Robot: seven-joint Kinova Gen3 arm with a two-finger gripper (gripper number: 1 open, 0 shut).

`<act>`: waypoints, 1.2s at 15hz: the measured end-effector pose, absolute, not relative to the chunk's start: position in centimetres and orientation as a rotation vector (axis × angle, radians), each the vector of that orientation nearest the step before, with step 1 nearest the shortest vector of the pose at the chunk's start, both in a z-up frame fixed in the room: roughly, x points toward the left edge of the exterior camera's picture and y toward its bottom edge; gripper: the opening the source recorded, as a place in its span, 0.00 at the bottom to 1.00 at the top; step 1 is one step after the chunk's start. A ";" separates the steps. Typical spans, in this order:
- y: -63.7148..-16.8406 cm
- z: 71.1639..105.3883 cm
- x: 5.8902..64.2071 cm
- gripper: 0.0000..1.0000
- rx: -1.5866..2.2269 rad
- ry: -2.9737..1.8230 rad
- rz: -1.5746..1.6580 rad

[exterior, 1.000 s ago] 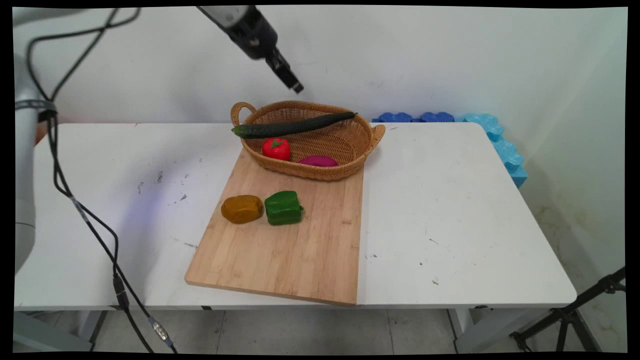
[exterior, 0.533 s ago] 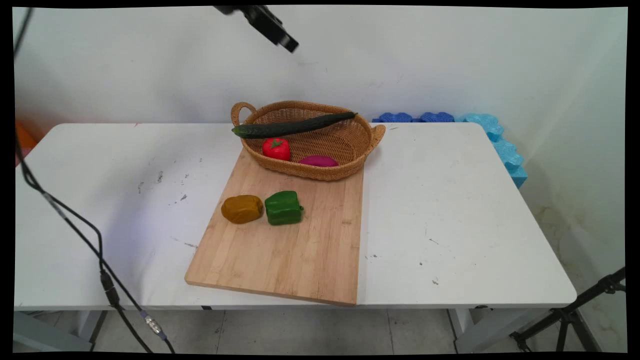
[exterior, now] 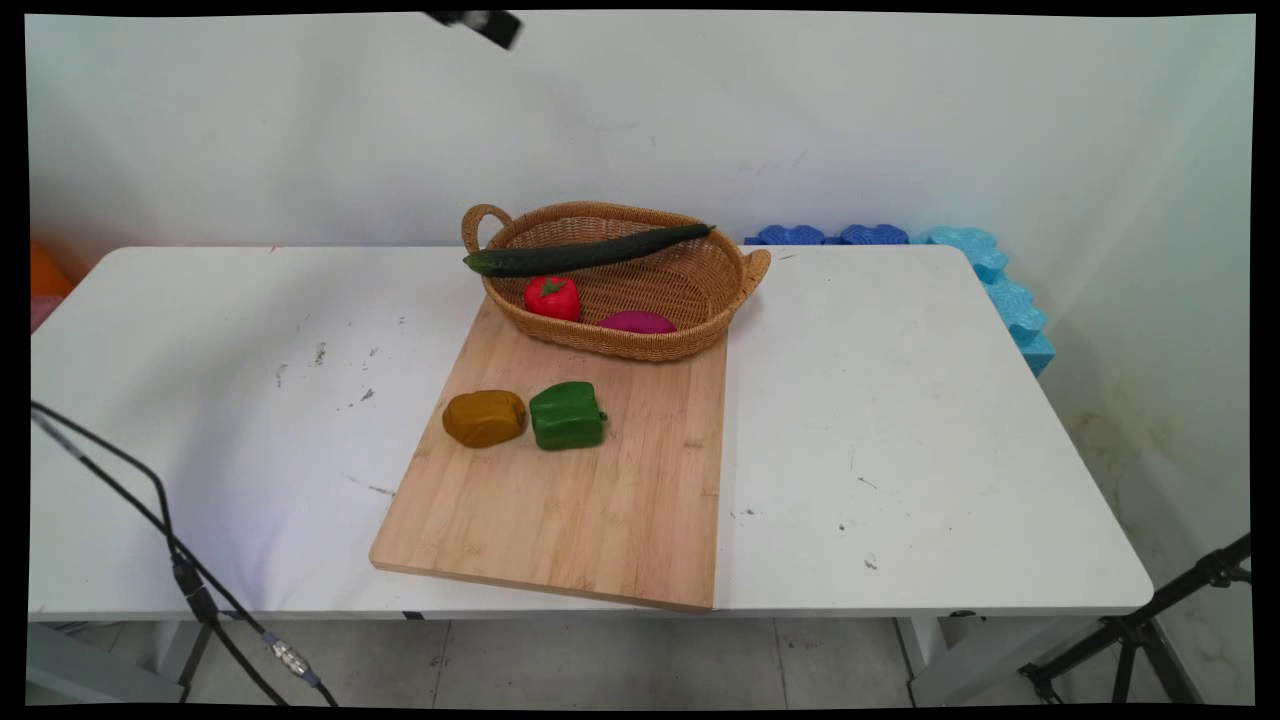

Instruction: Pick up the potato from the cutting board

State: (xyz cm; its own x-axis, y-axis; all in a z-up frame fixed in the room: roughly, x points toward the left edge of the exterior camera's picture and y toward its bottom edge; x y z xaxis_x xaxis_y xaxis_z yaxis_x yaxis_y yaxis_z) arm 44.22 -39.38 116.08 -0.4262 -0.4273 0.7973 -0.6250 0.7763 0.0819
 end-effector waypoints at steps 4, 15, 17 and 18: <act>-34.3 115.7 47.7 1.00 0.773 -1.991 0.232; -23.0 109.5 54.0 1.00 0.712 -2.059 0.195; -22.6 108.3 54.2 1.00 0.725 -2.119 0.202; -22.6 107.7 54.1 1.00 0.736 -2.151 0.205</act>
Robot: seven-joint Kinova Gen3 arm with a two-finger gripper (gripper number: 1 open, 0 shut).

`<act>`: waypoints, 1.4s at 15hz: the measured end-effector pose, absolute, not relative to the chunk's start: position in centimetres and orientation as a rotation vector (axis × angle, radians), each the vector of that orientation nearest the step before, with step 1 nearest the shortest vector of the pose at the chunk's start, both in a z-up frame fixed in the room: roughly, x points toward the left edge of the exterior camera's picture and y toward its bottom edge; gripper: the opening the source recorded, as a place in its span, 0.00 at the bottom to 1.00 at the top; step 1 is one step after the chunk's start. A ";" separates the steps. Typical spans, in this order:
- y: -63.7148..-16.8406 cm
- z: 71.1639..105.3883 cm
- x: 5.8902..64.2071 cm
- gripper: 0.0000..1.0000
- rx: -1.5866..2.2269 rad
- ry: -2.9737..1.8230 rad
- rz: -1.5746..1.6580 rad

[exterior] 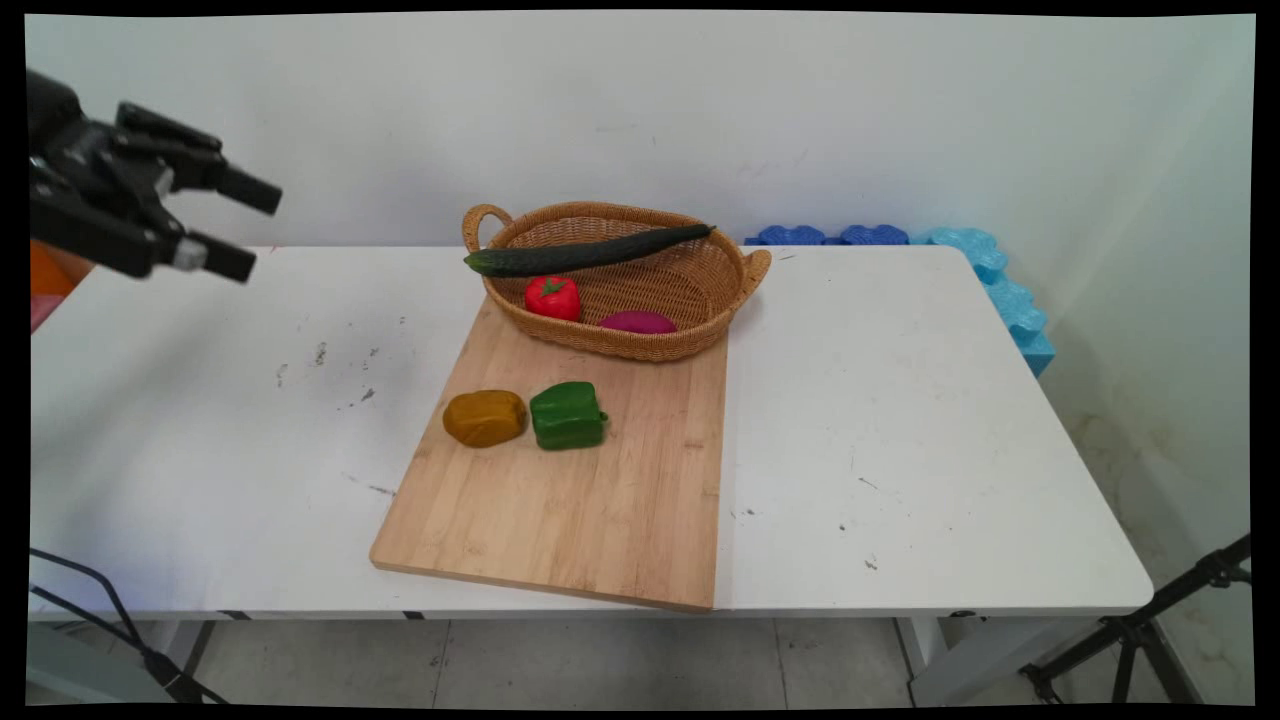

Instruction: Pick up the potato from the cutting board

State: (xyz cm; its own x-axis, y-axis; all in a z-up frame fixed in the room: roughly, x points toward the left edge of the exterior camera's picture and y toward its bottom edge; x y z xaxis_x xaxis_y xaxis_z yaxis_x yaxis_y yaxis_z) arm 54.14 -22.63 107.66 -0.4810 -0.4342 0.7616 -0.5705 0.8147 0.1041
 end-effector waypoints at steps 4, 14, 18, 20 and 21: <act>-23.5 105.8 53.1 1.00 0.789 -2.231 0.216; -28.9 98.0 47.0 1.00 0.964 -2.442 0.242; -31.8 95.0 44.4 1.00 1.018 -2.500 0.225; -32.7 93.9 43.5 1.00 1.031 -2.517 0.211; -33.1 93.5 43.2 1.00 1.035 -2.524 0.207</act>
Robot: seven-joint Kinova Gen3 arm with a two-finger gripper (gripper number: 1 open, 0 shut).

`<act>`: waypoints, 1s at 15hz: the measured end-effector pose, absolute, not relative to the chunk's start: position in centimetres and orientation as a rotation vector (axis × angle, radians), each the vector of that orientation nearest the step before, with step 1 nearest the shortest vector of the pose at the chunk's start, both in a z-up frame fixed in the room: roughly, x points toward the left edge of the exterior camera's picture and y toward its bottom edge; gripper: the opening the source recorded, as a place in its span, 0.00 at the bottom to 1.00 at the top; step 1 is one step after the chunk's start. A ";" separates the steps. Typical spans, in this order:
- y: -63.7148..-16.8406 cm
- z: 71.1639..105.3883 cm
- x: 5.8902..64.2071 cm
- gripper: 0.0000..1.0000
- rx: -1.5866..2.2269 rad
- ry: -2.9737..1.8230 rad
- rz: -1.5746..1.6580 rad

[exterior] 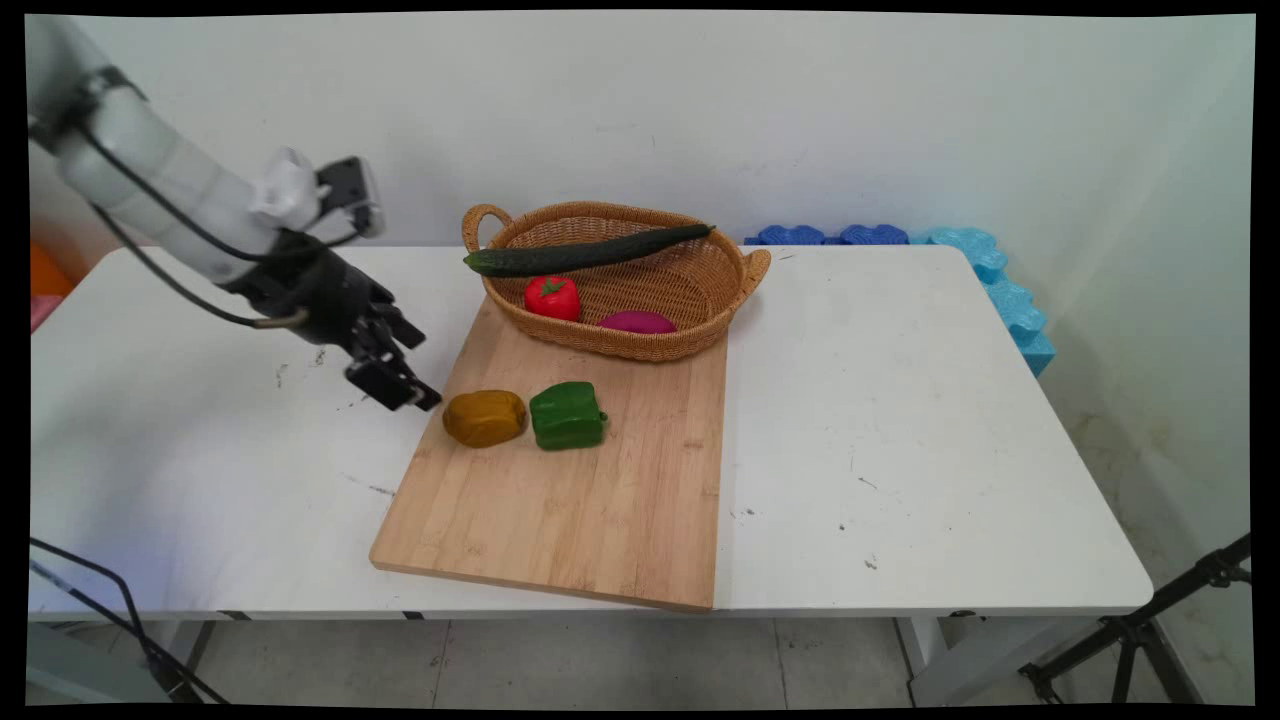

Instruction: Pick up the potato from the cutting board

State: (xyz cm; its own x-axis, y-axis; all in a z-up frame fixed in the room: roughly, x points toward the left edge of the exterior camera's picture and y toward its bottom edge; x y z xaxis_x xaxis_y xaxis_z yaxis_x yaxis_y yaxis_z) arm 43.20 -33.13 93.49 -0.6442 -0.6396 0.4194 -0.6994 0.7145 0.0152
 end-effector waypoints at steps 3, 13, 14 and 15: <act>-34.6 91.9 42.1 1.00 1.042 -2.548 0.196; -37.9 86.9 39.1 1.00 1.024 -2.620 0.144; -38.0 86.6 39.0 1.00 1.021 -2.625 0.141; -38.1 86.4 38.9 1.00 1.019 -2.628 0.139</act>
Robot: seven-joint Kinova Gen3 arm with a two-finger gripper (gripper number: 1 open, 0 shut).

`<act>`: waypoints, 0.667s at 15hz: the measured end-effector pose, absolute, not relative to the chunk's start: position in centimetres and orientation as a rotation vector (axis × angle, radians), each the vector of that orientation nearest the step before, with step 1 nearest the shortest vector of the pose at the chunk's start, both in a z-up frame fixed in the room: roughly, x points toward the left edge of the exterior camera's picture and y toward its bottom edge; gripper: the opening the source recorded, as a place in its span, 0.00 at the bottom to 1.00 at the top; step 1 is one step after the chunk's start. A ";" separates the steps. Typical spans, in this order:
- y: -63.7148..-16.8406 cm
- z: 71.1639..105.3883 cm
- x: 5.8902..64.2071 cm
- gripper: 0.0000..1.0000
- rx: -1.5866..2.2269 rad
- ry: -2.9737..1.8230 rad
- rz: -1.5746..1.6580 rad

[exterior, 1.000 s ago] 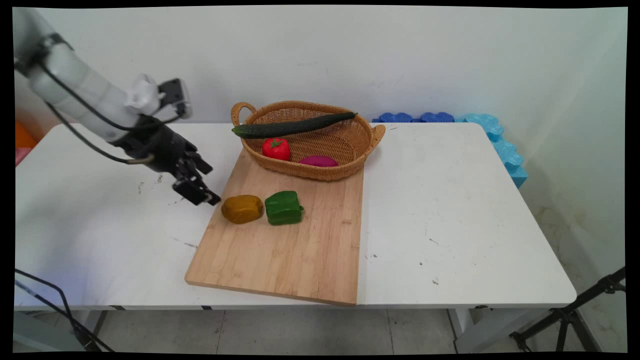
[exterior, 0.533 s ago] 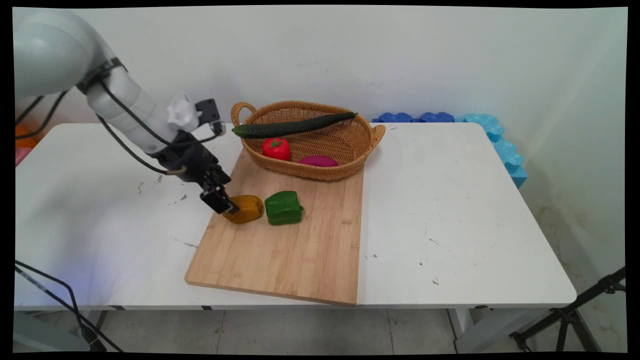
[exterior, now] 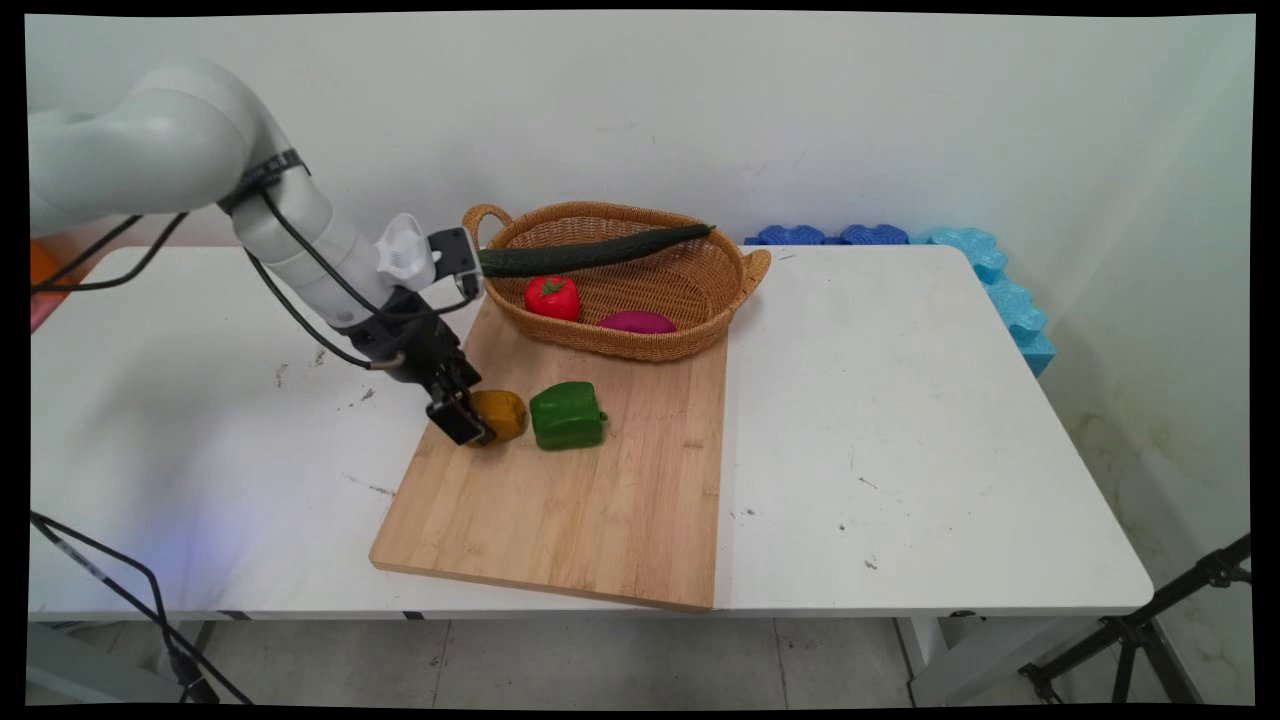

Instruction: Pick up the potato from the cutting board, then place the picked object in the vegetable basket

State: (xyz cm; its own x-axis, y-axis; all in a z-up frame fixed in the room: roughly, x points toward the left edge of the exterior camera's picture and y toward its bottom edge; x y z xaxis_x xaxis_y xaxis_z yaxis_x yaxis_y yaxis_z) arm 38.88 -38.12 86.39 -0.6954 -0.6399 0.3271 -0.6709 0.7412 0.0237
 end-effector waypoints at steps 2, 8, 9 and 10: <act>-38.3 85.9 38.6 0.00 1.008 -2.638 0.136; -37.9 85.9 38.2 0.00 0.952 -2.666 0.128; -37.7 86.6 38.3 0.00 0.944 -2.664 0.131; -37.4 87.3 38.3 0.00 0.939 -2.661 0.131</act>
State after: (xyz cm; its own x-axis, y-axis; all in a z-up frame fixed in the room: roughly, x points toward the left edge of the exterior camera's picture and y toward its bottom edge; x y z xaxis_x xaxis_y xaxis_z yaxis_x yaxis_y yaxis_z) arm 38.33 -37.38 87.30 -0.7348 -0.5961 0.3237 -0.6251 0.7803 0.0182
